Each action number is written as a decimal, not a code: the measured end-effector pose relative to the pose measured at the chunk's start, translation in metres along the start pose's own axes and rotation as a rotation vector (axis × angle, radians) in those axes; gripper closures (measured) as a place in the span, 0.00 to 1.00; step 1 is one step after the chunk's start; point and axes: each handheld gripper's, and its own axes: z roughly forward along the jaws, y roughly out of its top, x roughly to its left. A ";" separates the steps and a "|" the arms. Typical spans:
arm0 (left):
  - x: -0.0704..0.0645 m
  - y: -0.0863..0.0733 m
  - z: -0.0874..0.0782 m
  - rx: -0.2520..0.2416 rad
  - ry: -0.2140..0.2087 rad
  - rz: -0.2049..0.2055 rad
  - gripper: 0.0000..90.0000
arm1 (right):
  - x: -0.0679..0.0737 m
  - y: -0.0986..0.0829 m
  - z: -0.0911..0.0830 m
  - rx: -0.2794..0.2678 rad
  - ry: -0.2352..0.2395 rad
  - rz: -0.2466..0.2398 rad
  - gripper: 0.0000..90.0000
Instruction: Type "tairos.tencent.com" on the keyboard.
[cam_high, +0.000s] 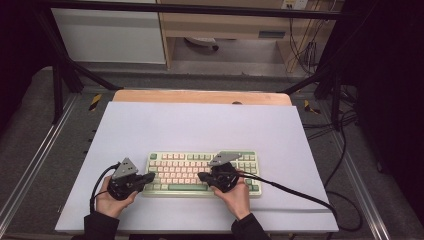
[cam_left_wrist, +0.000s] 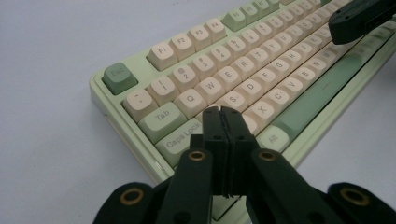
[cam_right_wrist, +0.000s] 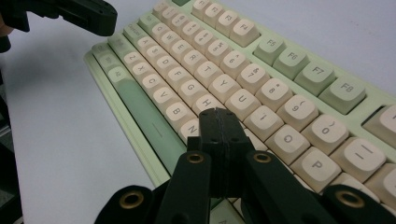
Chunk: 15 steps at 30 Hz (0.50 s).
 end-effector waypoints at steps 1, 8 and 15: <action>0.000 0.000 0.000 0.000 0.000 0.000 0.99 | 0.001 -0.001 0.001 0.006 0.002 0.005 1.00; 0.000 0.000 0.000 0.001 0.001 0.001 0.99 | 0.002 -0.004 0.005 0.018 0.008 0.006 1.00; 0.000 0.000 0.000 0.000 0.000 0.001 0.99 | 0.002 -0.005 0.006 0.023 0.005 -0.001 1.00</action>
